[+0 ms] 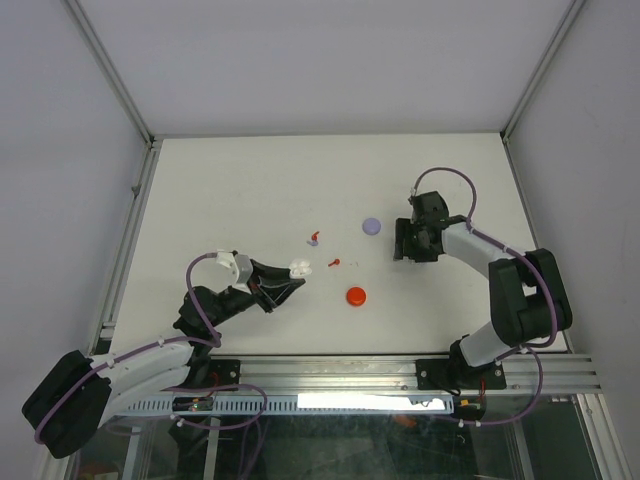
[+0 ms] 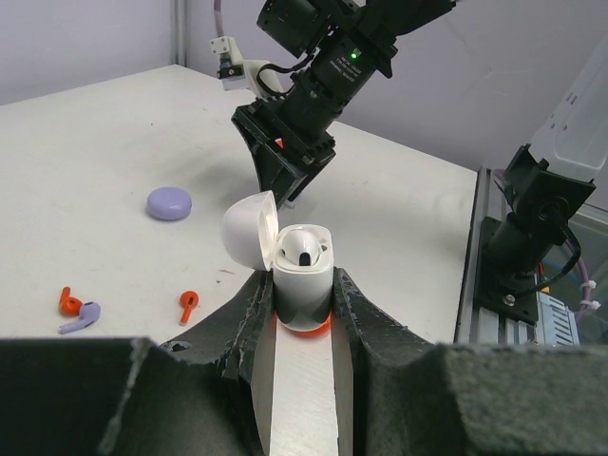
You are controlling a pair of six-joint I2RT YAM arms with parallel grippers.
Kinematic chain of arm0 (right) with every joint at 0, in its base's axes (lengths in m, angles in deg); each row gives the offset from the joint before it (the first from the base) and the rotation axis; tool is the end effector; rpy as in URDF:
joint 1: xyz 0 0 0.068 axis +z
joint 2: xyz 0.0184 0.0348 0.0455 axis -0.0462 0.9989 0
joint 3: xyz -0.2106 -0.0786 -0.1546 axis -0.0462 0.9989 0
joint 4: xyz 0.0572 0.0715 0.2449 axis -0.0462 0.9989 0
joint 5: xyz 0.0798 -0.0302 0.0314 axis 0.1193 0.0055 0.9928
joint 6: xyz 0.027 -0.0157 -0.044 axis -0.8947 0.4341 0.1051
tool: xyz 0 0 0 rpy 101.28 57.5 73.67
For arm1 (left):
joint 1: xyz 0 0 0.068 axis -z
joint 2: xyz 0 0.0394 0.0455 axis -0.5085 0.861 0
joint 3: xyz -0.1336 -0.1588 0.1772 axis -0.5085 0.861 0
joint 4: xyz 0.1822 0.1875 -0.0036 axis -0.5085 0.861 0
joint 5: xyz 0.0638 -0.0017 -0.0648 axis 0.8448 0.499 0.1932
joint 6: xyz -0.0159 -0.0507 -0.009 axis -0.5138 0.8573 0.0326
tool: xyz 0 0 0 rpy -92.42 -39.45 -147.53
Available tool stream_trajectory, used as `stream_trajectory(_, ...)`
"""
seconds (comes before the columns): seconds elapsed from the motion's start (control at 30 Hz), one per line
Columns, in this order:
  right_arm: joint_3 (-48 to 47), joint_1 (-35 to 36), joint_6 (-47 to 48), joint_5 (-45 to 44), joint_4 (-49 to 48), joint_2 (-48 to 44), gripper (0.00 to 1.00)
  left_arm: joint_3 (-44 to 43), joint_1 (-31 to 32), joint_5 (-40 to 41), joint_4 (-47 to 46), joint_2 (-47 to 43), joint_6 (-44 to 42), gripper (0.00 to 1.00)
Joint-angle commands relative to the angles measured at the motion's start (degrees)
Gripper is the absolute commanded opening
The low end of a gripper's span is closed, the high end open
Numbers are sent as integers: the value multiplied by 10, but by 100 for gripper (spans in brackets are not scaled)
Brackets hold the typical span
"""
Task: Insert the wireless bluetooth earbuds into the charging case
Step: Pick up the earbud from the center of the board.
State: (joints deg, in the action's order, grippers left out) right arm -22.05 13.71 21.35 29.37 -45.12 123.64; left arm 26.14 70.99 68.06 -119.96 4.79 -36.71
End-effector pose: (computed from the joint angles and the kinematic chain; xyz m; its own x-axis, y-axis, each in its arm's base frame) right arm 0.2750 0.0814 0.1710 -0.9018 -0.0141 -0.4319 -0.0745 0.9896 0.1233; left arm 0.1139 -0.1130 0.1927 -0.0778 -0.2305 -0.9700 0.8728 0.4545 -0.1780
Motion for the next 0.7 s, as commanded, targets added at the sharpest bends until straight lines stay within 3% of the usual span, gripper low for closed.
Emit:
stream_trajectory(0.0, 4, -3, -9, 25, 29, -31, 61, 3, -2, -19, -37, -1, -10, 0)
stream_trajectory(0.17, 13, 5, -10, 37, 45, -53, 58, 2, -1, -21, -39, 0, -7, 0)
stream_trajectory(0.4, 5, 7, -21, -43, 19, -80, 51, 0, -2, -23, -37, 0, -3, 0)
stream_trajectory(0.67, -25, 6, -18, -88, -3, -31, 44, -1, -1, -23, -23, -12, -4, 0)
